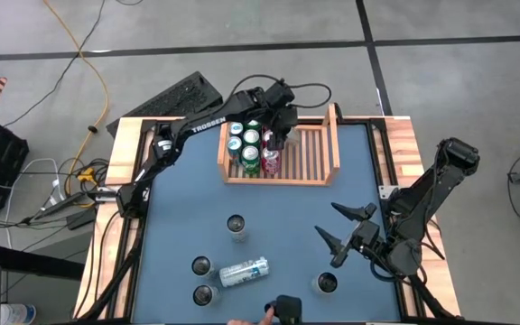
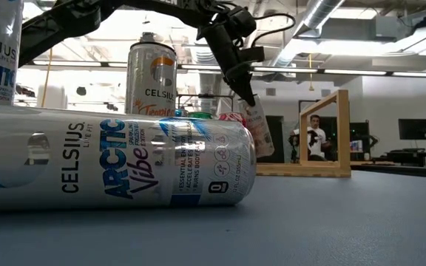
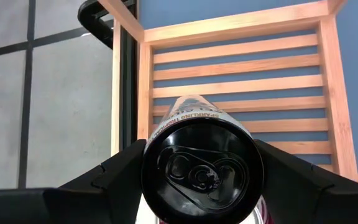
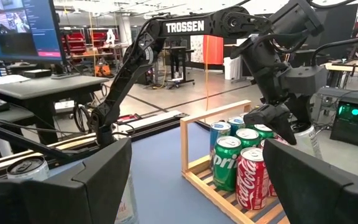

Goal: Place canned beverage on shelf
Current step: Put the light yellow soda can on the shelf

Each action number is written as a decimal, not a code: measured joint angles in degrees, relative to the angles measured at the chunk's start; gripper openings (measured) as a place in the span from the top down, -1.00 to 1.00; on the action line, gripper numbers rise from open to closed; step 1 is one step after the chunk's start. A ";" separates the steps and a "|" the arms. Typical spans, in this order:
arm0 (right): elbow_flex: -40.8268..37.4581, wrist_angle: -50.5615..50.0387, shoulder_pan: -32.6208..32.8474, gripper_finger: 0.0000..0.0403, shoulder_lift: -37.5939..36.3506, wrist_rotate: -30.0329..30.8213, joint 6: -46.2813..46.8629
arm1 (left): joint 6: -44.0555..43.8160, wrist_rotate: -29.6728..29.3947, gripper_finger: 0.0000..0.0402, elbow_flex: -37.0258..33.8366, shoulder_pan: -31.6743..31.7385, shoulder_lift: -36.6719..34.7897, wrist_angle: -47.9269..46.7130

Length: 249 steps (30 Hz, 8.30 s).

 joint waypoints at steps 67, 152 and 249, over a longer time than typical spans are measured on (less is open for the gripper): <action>-19.82 11.33 -50.54 0.98 -32.05 -3.68 -2.72 | -15.16 -0.44 -0.47 0.11 -5.19 -37.43 -18.52; -8.86 -53.14 -115.07 1.00 6.49 -93.32 51.07 | -15.81 0.13 -0.47 -0.13 -5.05 -34.69 -18.83; -15.88 -15.64 -111.64 1.00 1.43 -88.19 61.67 | -17.99 2.86 -0.47 -1.26 -5.25 -34.81 -12.99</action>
